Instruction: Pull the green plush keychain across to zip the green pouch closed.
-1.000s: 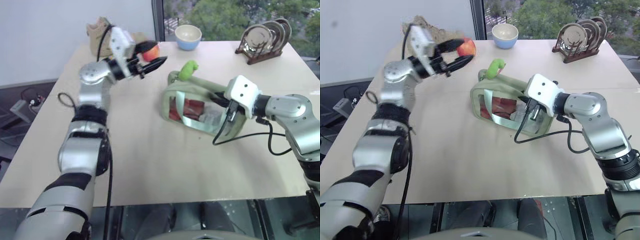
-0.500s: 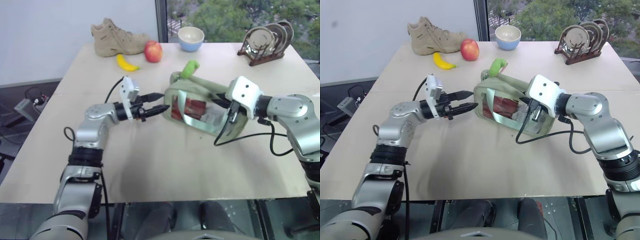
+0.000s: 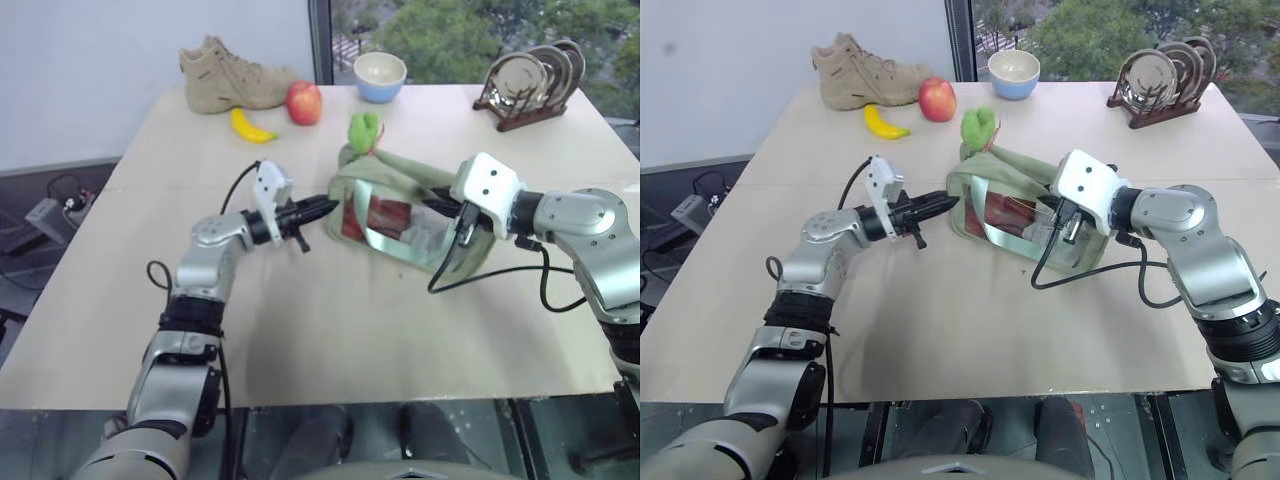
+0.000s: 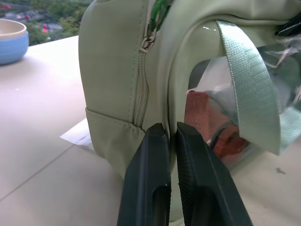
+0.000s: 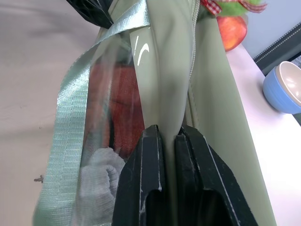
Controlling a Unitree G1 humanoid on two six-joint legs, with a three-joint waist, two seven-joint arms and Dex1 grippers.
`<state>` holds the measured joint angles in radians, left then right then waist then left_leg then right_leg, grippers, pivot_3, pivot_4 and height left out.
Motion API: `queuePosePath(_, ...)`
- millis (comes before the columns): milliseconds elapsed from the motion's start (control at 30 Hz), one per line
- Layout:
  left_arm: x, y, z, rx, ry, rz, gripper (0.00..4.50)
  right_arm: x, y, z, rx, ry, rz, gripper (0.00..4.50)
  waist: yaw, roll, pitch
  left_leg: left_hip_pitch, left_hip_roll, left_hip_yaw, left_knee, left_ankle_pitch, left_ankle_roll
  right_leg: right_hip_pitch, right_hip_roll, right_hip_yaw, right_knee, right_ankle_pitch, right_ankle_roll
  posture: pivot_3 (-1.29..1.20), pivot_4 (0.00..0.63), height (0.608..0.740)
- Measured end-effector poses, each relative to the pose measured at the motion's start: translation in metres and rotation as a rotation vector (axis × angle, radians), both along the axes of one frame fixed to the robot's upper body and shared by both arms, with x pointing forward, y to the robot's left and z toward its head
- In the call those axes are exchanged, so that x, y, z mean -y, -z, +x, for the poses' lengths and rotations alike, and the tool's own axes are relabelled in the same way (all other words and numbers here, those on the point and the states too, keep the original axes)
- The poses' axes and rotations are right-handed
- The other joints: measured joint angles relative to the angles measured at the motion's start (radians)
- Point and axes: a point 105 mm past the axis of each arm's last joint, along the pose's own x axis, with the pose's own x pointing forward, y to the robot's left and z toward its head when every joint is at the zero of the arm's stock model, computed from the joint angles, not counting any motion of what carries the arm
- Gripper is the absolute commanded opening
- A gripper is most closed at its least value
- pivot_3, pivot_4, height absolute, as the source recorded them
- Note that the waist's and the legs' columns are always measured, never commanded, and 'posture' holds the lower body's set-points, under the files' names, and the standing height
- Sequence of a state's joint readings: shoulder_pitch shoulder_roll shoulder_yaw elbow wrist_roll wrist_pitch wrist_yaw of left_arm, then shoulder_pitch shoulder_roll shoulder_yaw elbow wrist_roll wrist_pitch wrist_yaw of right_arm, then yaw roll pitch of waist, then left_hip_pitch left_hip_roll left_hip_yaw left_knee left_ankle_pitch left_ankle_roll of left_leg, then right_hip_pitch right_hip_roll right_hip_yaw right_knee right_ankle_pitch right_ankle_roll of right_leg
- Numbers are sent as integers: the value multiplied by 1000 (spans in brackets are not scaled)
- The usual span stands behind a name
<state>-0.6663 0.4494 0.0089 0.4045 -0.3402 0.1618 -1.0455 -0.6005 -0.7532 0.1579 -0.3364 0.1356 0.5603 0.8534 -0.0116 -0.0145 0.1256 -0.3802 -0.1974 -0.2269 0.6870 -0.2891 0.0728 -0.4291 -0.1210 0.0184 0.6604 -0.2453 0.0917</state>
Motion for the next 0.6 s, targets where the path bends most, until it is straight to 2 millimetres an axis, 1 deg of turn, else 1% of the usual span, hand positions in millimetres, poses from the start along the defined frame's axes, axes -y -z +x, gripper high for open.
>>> queuePosePath(133,1,-2,2,12,4,-4,1814,0,0,0,-2,1,-1,0,3,0,0,0,0,0,0,0,0,0,0,-1,0,0,0,0,150,740)
queuePosePath(200,6,-3,2,12,17,-10,2268,0,0,0,-2,1,-1,0,2,0,0,0,0,0,0,0,0,0,0,-1,0,0,0,0,150,740)
queuePosePath(233,8,-3,2,12,22,-11,2571,0,0,0,-2,1,-1,0,2,0,0,0,0,0,0,0,0,0,-1,-1,0,0,0,0,150,740)
queuePosePath(267,12,-3,1,16,40,-9,3088,0,0,0,-2,1,0,0,1,0,0,0,0,0,0,0,0,0,-1,-1,0,0,0,0,150,740)
queuePosePath(300,12,-4,1,18,41,-9,3324,0,0,0,-2,1,0,0,1,0,0,0,0,0,0,0,0,0,-1,-1,0,0,0,0,150,740)
queuePosePath(333,12,-4,1,23,41,-5,3324,0,0,0,-2,1,0,0,1,0,0,0,0,0,0,0,0,0,-1,-1,0,0,0,0,150,740)
queuePosePath(400,12,-3,3,29,36,7,2910,0,0,0,-1,1,0,0,1,0,0,0,0,0,0,0,0,0,-1,-1,0,0,0,0,150,740)
queuePosePath(467,11,-2,4,29,34,10,1778,0,0,0,-3,3,0,0,1,0,0,0,0,0,0,0,0,0,-1,-1,0,0,0,0,150,740)
queuePosePath(533,11,-1,4,33,33,16,874,1,0,0,-4,5,0,0,1,0,0,0,0,0,0,0,0,0,-1,-1,0,0,0,0,150,740)
queuePosePath(567,11,0,4,32,34,20,293,1,0,0,-6,6,2,0,1,0,0,0,0,0,0,0,0,0,-1,-1,0,0,0,0,150,740)
queuePosePath(600,12,0,4,31,37,20,21,1,0,0,-10,5,5,430,1,0,0,0,0,0,0,0,0,0,-1,-1,0,0,0,0,150,740)
